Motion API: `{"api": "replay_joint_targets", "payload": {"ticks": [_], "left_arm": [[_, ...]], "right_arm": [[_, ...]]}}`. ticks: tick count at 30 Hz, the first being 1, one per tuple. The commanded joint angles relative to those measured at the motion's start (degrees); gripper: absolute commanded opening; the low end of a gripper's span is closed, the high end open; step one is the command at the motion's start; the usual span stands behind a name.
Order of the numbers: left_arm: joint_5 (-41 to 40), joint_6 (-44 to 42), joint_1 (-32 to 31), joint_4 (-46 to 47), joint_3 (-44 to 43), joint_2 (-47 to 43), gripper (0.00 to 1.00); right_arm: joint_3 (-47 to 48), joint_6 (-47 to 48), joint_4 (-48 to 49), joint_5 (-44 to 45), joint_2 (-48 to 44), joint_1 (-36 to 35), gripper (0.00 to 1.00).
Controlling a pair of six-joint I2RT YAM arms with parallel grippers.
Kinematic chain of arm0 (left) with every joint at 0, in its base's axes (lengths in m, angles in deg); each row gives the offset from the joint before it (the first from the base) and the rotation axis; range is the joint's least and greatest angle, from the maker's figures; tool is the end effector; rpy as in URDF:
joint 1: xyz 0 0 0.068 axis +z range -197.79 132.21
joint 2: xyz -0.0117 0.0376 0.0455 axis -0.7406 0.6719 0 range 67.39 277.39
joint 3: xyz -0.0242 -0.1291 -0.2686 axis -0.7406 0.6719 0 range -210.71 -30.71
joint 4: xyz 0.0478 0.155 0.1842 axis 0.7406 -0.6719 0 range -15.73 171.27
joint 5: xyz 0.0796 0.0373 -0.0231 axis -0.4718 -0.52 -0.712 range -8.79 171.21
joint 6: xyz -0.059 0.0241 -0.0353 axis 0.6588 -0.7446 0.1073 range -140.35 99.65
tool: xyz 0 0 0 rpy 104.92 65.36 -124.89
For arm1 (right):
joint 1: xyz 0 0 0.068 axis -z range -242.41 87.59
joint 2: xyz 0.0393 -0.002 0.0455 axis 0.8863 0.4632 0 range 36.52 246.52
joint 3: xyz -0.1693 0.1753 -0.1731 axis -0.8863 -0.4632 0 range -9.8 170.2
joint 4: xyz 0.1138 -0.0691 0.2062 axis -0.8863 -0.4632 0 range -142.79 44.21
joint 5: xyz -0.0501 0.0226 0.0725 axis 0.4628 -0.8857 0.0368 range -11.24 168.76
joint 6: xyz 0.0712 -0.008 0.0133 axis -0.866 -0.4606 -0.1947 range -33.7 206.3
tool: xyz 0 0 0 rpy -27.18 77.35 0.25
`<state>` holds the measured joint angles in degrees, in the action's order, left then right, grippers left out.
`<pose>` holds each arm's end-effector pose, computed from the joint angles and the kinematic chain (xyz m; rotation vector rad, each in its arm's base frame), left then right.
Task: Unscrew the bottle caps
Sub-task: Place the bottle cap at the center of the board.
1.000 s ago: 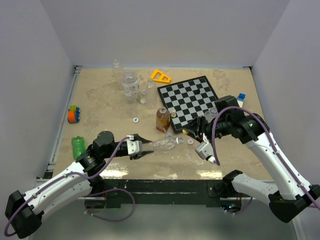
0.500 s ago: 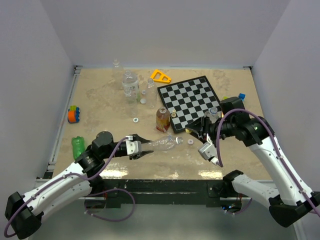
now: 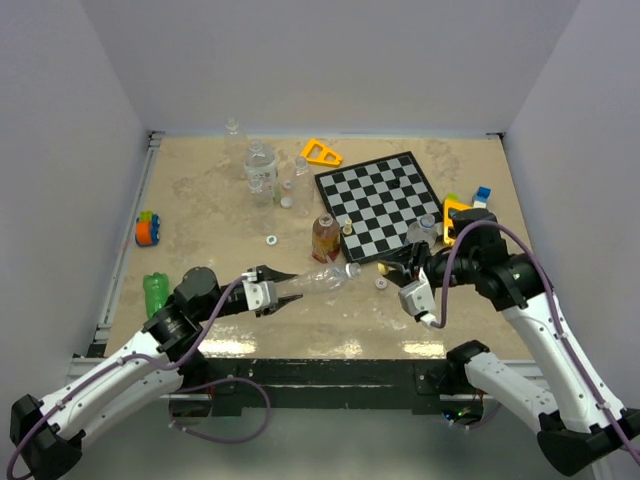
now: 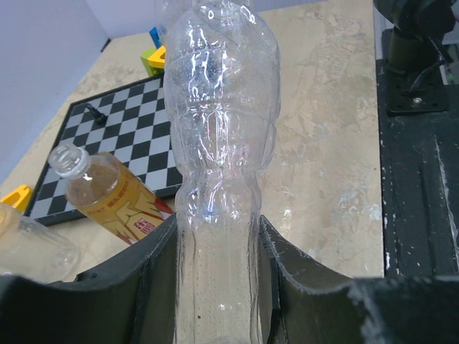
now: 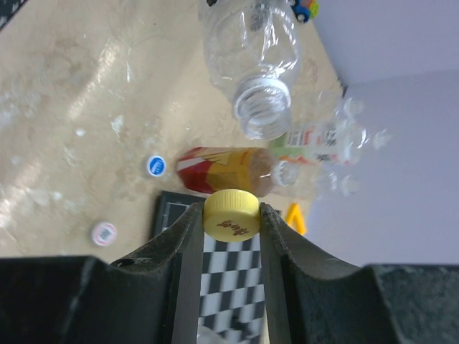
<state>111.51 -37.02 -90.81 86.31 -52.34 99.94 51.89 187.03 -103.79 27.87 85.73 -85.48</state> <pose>0.0781 -0.1148 0.2729 1.1861 1.2467 -0.7846 0.0902 0.0895 0.3615 -1.9551 0.6008 0.2296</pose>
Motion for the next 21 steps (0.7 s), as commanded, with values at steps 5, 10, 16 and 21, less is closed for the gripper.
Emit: {"api": "replay_joint_targets", "payload": {"ticks": [5, 10, 16, 21], "left_arm": [[-9.4, -0.7, 0.2, 2.0, -0.3, -6.0, 0.00], [-14.0, -1.0, 0.4, 2.1, -0.1, -8.1, 0.00], [-15.6, -1.0, 0.5, 1.9, -0.3, -7.9, 0.00], [-15.5, -1.1, 0.5, 1.9, -0.3, -7.8, 0.00]], "right_arm": [[-10.0, -32.4, 14.9, 10.8, -3.2, 0.3, 0.10], [-17.0, -32.2, 17.6, 14.5, -3.3, 0.2, 0.12], [-22.7, -31.8, 22.9, 18.3, 2.0, -0.1, 0.15], [-26.6, -34.5, 29.3, 24.1, 5.6, -4.2, 0.19]]}}
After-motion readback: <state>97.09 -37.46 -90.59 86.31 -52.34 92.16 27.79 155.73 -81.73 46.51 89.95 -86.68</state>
